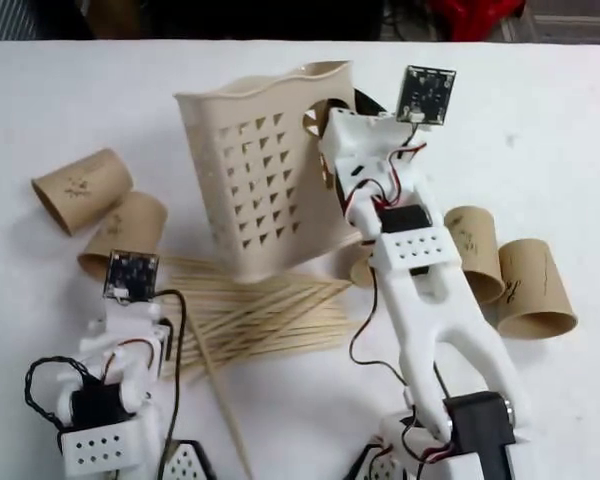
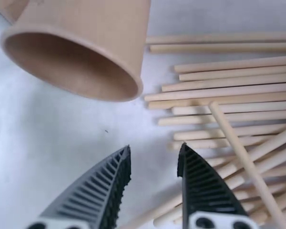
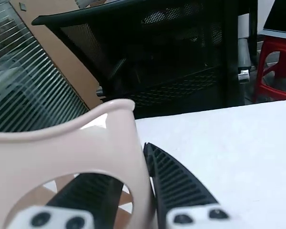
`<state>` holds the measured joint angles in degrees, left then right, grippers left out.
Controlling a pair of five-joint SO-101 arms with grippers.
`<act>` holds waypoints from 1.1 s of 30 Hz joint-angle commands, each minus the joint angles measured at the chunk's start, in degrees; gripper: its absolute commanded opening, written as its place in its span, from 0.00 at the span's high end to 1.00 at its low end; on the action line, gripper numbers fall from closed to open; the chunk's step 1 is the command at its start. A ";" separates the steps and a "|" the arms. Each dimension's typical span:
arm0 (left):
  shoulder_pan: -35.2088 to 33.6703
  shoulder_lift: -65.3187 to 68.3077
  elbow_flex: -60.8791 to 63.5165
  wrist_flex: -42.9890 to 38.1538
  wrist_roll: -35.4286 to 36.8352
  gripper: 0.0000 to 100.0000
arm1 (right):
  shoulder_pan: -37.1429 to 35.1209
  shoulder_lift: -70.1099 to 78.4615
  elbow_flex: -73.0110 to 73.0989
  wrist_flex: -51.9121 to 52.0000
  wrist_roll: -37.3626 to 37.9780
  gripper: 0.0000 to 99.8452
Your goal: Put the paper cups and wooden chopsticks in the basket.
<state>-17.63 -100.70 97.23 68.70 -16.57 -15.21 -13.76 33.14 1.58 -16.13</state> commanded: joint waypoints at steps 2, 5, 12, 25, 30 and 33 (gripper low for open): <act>0.66 -0.13 0.00 0.35 0.97 0.83 | -1.80 -2.95 -4.04 -0.04 -0.97 0.98; 4.70 -0.13 -0.09 0.35 0.79 0.83 | -1.45 -5.93 -4.04 0.04 -0.97 0.98; 8.04 -0.22 -0.70 0.18 0.53 0.82 | -3.56 -12.97 -4.04 6.02 -0.88 0.98; -4.88 0.22 -25.14 -2.90 -13.54 0.82 | -7.25 -16.66 -3.96 7.69 2.73 0.98; -6.11 1.45 -35.87 0.35 -13.54 0.80 | -8.92 -16.66 -3.96 7.69 8.88 0.98; -6.11 8.66 -41.49 0.35 -13.36 0.75 | -10.86 -16.66 -2.29 7.52 11.78 0.98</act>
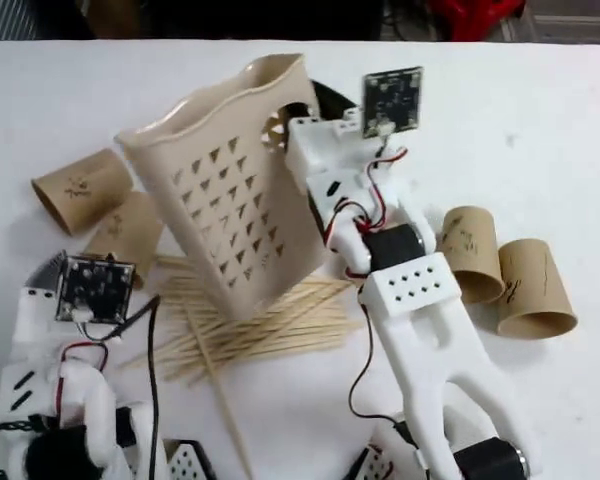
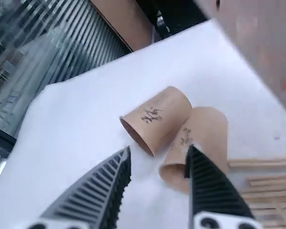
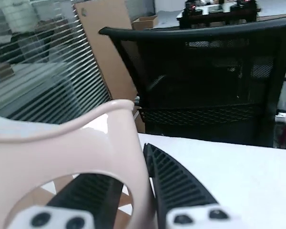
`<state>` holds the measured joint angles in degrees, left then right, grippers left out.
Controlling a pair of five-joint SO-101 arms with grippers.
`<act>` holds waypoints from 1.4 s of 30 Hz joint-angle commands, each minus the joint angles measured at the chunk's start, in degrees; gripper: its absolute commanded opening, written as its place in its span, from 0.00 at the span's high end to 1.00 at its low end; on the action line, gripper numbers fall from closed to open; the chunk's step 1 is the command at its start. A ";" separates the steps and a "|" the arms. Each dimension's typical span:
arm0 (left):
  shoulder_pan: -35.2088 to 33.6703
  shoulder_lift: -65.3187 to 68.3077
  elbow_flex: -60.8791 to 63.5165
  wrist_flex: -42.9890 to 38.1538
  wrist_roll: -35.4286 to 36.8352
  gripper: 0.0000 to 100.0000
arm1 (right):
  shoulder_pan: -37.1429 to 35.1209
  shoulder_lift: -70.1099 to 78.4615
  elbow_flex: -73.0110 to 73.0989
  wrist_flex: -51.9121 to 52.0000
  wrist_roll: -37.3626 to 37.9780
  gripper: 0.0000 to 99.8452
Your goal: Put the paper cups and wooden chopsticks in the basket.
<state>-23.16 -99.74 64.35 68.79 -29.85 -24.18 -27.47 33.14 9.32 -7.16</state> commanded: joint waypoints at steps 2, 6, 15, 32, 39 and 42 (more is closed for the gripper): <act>-0.75 15.16 -13.63 0.35 1.05 0.75 | -3.21 -3.38 -0.09 -0.31 5.27 0.98; -2.42 32.04 -29.71 3.16 6.59 0.75 | -3.65 -3.38 4.31 -0.48 7.21 0.98; -2.15 69.23 -82.20 21.89 13.63 0.69 | -3.12 -3.47 15.82 -12.88 7.47 0.98; 19.47 93.23 -102.51 33.58 17.05 0.69 | -3.12 -8.57 21.01 -30.73 7.03 0.98; 18.33 93.32 -102.51 32.88 14.51 0.67 | -4.09 -17.54 25.93 -30.64 7.03 0.98; 18.59 94.73 -100.84 33.05 14.07 0.67 | -5.67 -21.76 28.48 -30.55 7.03 0.98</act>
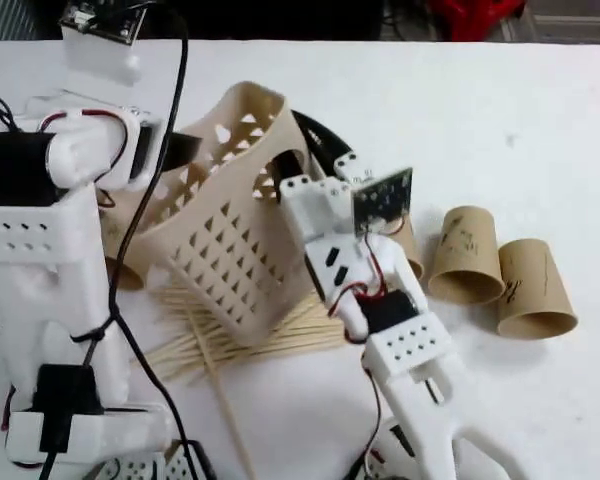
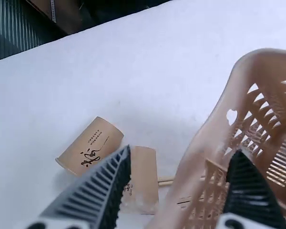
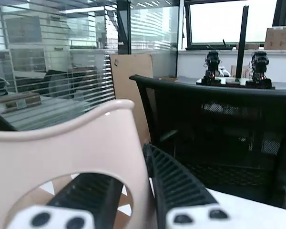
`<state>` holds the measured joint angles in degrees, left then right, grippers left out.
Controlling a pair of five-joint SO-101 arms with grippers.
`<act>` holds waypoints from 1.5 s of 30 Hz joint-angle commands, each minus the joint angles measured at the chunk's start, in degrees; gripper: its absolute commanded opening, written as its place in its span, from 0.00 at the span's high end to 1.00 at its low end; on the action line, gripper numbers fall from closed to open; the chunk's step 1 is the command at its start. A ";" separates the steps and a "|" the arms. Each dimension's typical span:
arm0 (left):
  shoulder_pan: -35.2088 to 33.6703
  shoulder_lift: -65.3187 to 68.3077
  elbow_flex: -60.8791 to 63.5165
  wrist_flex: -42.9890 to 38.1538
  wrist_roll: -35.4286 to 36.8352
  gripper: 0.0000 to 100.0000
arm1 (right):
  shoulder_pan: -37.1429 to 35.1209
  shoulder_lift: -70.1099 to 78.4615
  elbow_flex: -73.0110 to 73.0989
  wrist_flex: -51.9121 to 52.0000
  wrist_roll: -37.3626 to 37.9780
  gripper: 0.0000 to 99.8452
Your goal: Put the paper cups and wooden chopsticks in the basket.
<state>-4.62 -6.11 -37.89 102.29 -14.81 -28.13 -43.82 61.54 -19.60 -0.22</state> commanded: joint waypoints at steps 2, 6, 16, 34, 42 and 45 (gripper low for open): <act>0.22 3.12 2.73 -0.79 -0.97 0.67 | -2.86 -7.60 1.14 -1.63 0.09 0.98; 1.10 7.60 2.64 -0.35 -3.96 0.67 | -3.82 -9.27 1.05 -0.48 0.09 0.98; 3.21 13.41 2.64 -2.29 -7.47 0.88 | -3.30 -9.01 1.49 -0.48 0.09 0.98; 3.12 17.01 1.58 -14.24 -1.32 0.98 | 0.31 -9.01 1.93 14.37 0.26 0.93; 3.21 28.62 -15.56 -11.08 -1.05 0.98 | 0.31 -9.01 1.93 20.70 0.26 0.79; 3.30 32.22 -25.23 -6.59 -1.23 0.98 | 0.22 -9.10 2.90 21.14 0.35 0.79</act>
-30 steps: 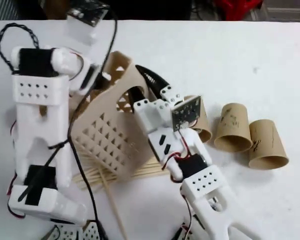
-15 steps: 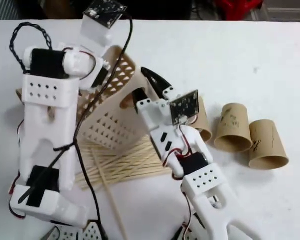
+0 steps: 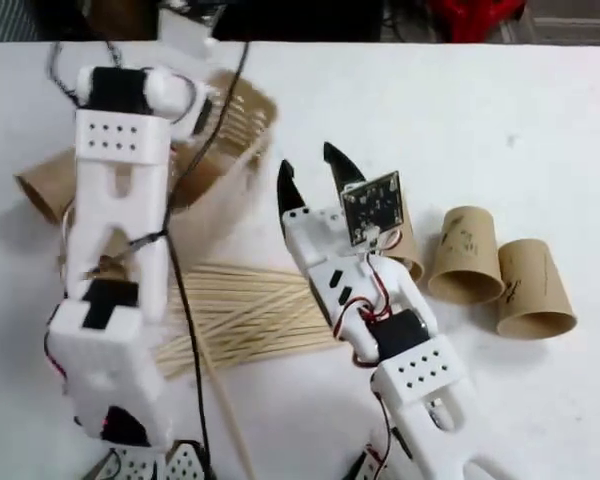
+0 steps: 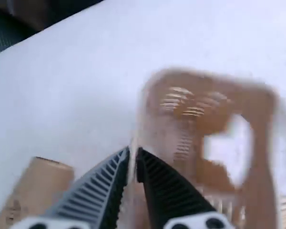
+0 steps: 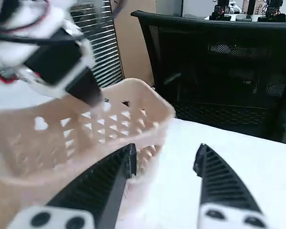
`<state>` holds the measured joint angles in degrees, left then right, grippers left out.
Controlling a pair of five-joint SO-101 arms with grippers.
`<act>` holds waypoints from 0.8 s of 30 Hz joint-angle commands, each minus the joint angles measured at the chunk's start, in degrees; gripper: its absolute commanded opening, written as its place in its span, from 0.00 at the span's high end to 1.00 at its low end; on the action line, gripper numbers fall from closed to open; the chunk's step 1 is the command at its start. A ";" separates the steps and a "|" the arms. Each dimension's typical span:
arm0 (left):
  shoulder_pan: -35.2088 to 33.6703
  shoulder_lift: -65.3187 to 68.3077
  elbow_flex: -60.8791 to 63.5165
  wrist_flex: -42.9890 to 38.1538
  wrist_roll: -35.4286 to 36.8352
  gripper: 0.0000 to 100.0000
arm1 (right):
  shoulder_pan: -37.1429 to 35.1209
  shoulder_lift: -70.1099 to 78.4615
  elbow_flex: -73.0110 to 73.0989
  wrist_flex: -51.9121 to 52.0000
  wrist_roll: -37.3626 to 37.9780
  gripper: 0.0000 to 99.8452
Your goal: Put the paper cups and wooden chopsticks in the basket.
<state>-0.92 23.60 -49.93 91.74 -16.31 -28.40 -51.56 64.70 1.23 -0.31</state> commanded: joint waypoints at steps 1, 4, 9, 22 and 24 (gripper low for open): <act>-0.40 3.82 -15.65 5.01 0.44 0.98 | 0.48 -1.36 0.18 0.31 0.44 0.79; -0.48 8.22 -19.34 6.77 0.53 0.98 | 0.57 -1.45 1.76 0.31 0.53 0.79; -0.75 14.29 -20.04 4.75 5.80 0.98 | 0.57 -1.80 4.84 0.57 0.62 0.79; -2.24 15.52 -19.43 3.25 8.97 0.93 | 0.66 -1.54 9.14 4.09 0.70 0.79; -3.03 15.60 -19.43 3.43 8.97 0.89 | 0.66 -1.54 9.14 4.44 0.70 0.79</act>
<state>-2.33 38.73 -69.80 95.25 -8.31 -28.31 -51.56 74.20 5.19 -0.31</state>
